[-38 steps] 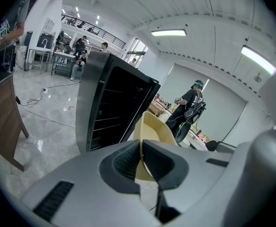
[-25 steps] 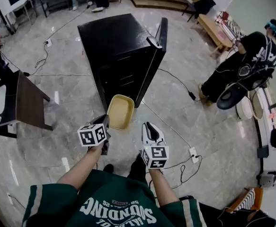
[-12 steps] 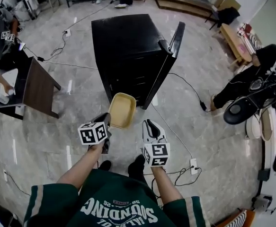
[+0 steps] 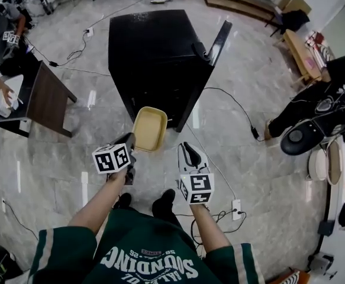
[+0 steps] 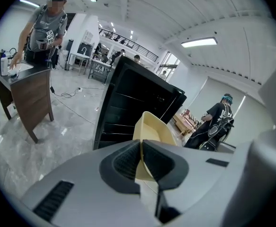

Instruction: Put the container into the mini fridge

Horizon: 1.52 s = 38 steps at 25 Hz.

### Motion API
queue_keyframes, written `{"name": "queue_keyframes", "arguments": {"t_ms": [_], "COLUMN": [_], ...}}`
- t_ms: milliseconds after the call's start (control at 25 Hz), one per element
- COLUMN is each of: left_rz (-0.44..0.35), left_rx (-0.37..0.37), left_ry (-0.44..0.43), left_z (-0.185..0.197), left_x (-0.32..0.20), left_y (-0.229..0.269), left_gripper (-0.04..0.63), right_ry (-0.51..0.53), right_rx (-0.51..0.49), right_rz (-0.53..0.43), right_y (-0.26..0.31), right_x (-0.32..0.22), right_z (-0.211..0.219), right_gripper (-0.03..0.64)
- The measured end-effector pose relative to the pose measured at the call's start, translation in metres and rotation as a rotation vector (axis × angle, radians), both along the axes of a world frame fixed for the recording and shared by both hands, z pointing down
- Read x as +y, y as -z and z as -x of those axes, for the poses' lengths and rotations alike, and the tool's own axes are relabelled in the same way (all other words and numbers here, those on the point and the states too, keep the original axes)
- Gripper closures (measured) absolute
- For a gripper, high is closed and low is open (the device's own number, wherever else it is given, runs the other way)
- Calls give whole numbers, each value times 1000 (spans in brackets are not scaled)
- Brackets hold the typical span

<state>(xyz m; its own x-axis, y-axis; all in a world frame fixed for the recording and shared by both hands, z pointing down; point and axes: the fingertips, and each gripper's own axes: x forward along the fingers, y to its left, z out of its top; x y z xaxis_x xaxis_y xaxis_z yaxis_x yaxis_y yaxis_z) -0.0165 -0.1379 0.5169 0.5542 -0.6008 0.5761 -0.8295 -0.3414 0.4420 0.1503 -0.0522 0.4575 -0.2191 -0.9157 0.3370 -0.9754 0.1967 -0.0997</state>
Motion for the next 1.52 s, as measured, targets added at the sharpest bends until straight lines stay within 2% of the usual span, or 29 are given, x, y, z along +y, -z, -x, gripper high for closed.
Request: {"name": "queue_keyframes", "arguments": {"t_ms": [320,560,760,1160,1520], "left_rz": [0,13,26,51,59], "left_rx": [-13,2,14,36,56], "left_ry": [24,26,42,57,84], "left_z": [-26,-41,-40,-42,-40], "left_x": [1,-2,-16,-47,-71], "left_y": [-4,-5,-17,-50,-77], "left_gripper": [569,569,569,569,569], "right_ry": [45,29,39,8,82], "right_rx": [-13,-1,5,-2,14], "right_rz": [-2,-17,-27,20,48], "right_y": [-2,-3,-9,-32,-60], "right_x": [-1,-4,-14,-30,-56], "right_z": [-32,-48,-44,-43,-19], "right_gripper": [580,580,580,580,580]}}
